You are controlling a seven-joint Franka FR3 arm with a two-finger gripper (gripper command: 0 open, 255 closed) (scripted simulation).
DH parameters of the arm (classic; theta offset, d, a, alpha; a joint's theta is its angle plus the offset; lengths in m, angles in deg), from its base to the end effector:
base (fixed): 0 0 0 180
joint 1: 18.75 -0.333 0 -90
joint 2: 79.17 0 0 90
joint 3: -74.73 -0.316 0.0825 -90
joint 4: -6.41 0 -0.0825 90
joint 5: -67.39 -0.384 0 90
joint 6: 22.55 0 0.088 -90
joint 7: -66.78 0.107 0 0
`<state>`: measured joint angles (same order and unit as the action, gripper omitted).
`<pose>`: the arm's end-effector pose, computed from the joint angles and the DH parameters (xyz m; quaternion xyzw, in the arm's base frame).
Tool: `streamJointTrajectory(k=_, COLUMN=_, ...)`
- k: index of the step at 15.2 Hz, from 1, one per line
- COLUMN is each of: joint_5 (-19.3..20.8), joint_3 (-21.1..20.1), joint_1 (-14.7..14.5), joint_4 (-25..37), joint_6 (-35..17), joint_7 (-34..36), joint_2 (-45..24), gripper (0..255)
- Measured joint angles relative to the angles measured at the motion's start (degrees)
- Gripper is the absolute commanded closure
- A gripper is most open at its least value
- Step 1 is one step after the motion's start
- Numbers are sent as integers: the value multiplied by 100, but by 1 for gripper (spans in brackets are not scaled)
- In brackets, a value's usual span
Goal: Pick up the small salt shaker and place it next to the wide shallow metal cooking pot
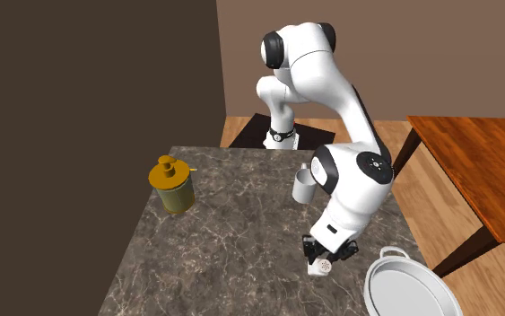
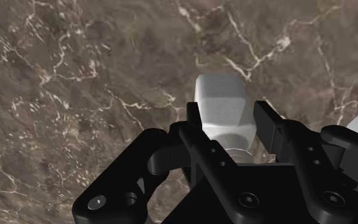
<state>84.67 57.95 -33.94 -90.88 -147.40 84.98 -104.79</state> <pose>0.5851 0.3278 0.3500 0.9800 0.1862 0.0535 0.0453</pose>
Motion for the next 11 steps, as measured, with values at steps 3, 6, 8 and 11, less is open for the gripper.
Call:
streamJointTrajectory(k=3, joint_5=2, joint_3=2, joint_1=1, joint_4=-4, joint_6=-9, joint_7=0, joint_2=-4, gripper=255)
streamJointTrajectory(k=6, joint_5=3, joint_3=2, joint_1=1, joint_4=-3, joint_6=-10, joint_7=0, joint_2=-5, gripper=0)
streamJointTrajectory(k=8, joint_5=3, joint_3=2, joint_1=1, joint_4=-3, joint_6=-11, joint_7=0, joint_2=-5, gripper=0)
streamJointTrajectory(k=11, joint_5=3, joint_3=2, joint_1=1, joint_4=-3, joint_6=-11, joint_7=0, joint_2=-5, gripper=0)
